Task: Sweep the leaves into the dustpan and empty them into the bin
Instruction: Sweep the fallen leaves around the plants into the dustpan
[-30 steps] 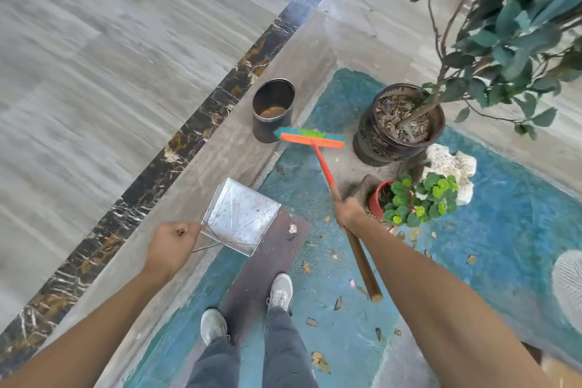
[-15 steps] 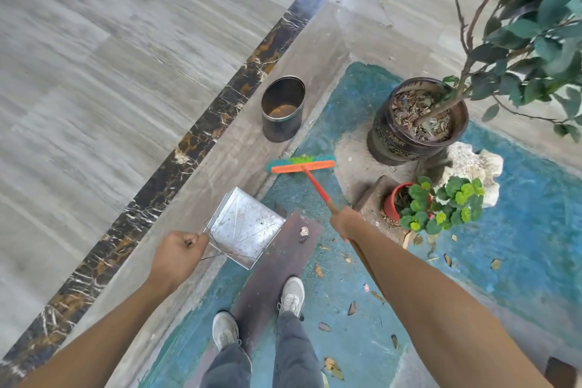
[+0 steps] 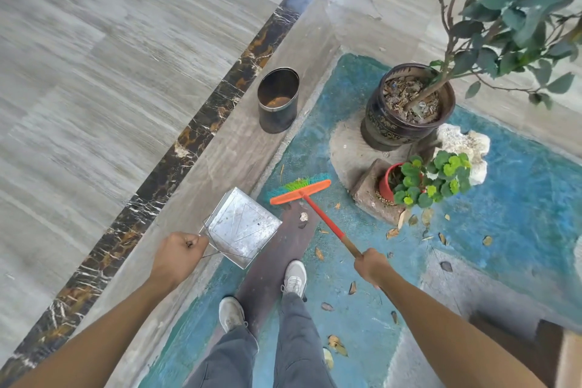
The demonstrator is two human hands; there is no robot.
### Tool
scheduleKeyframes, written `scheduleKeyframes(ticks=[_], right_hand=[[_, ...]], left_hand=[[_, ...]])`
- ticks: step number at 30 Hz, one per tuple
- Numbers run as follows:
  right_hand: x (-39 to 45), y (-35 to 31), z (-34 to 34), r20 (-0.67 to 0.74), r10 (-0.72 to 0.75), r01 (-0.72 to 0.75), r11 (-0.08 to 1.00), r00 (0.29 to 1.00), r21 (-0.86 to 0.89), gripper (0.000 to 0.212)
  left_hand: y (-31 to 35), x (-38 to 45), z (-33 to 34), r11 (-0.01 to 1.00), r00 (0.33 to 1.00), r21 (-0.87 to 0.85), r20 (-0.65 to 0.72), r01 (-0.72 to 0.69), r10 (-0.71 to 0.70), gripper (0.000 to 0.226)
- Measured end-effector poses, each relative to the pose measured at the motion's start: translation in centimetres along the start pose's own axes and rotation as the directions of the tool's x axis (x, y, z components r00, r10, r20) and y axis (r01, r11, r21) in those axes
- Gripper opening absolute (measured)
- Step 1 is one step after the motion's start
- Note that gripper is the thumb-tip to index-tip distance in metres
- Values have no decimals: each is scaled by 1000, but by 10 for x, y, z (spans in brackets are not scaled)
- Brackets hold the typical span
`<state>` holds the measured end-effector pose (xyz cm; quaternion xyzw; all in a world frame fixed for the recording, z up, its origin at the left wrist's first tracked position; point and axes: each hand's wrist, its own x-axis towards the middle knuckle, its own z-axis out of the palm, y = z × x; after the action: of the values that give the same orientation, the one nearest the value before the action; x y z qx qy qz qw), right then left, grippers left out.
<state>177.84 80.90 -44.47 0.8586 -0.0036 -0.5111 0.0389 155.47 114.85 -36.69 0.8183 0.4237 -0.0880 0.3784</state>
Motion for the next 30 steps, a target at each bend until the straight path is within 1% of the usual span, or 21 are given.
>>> scheduleKeyframes(ticks=[3,7,9,11,14,17,19,20,22,24,25,27,30], right_hand=[[-20,15,26,17,31,-31,999,999,-16,28],[-51,41,67,8,57,-57,998,998,19,35],[-67,58,90,7,84,-84,995,996,56,35],[-79,75,109,-13,97,-96,991,995,93,31],[-98,93,131,-19,120,-118,990,993,77,25],[-107,102,143,-2,125,-123,985,992,119,28],[-117,98,145,-10,87,-83,979,996,186,23],[-123,91,142,-26,60,-52,967,998,251,24],[-122,75,132,-83,13,16,940,996,342,33],[-111,51,117,-112,-18,56,935,994,351,37],[-104,38,108,-112,-28,63,942,993,328,38],[-93,11,89,-117,-51,84,951,992,297,38],[-82,-20,61,-153,-78,123,942,985,311,37]], left_hand=[[-14,-16,-2,999,999,11,11,-32,32,52],[-36,-44,-8,999,999,-17,10,-48,48,54],[-49,-61,-12,998,999,-27,10,-53,54,56],[-60,-73,-15,999,999,-34,6,-35,35,56],[-72,-92,-20,998,1000,-62,-2,7,-7,56],[-75,-106,-25,995,999,-98,-22,36,-38,57],[-72,-113,-30,991,997,-120,-35,59,-63,54],[-71,-116,-32,990,996,-123,-42,71,-77,53],[-73,-121,-34,985,992,-141,-61,102,-111,51],[-75,-125,-35,982,988,-137,-73,128,-139,51],[-75,-126,-35,983,987,-132,-78,129,-140,50],[-75,-126,-33,988,989,-113,-90,107,-118,51],[-68,-122,-26,992,992,-103,-100,71,-81,52]])
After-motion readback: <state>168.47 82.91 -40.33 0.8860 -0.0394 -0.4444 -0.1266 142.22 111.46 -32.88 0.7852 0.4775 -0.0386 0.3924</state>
